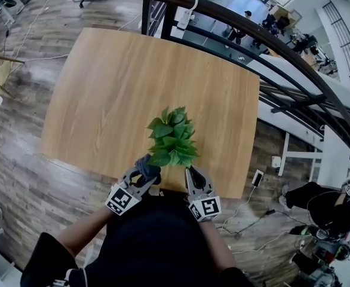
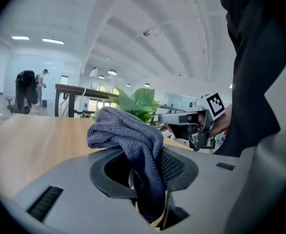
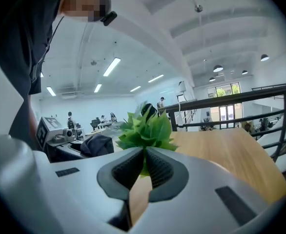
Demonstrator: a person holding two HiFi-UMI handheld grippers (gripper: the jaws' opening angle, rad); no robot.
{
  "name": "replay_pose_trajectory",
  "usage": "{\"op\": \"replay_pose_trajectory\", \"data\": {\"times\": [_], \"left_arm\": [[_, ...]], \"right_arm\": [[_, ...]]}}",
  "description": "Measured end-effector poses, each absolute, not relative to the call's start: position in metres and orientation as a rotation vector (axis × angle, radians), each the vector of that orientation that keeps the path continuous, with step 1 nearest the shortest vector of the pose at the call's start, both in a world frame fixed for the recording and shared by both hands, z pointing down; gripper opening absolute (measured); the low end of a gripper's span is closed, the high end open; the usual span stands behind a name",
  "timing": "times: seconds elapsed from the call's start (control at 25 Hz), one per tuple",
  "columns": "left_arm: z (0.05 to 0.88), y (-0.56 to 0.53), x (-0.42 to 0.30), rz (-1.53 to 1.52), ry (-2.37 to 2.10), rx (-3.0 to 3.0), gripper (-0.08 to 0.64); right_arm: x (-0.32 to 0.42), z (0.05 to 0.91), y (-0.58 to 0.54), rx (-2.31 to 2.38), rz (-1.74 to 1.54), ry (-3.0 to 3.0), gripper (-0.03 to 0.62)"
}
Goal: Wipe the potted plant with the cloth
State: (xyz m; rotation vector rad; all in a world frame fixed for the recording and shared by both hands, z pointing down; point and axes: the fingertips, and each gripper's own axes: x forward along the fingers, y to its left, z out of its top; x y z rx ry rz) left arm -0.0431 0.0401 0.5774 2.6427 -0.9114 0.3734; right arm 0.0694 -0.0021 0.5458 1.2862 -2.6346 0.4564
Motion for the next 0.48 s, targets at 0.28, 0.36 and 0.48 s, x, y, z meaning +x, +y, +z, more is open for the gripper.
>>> {"op": "replay_pose_trajectory", "data": {"times": [0.28,0.36,0.48], "left_arm": [[0.504,0.033,-0.048,0.177,-1.014,2.688,0.146],[0.490,0.032,-0.044,0.141,-1.036,2.690,0.146],[0.481,0.032,-0.039,0.133,-1.114,2.701,0.146]], "right_arm": [[0.050,0.482,0.018,1.294,0.308,-2.729,0.029],[0.048,0.469,0.022,1.296,0.277,-2.751,0.029],[0.049,0.454,0.025,1.295,0.208,-2.780,0.029]]}}
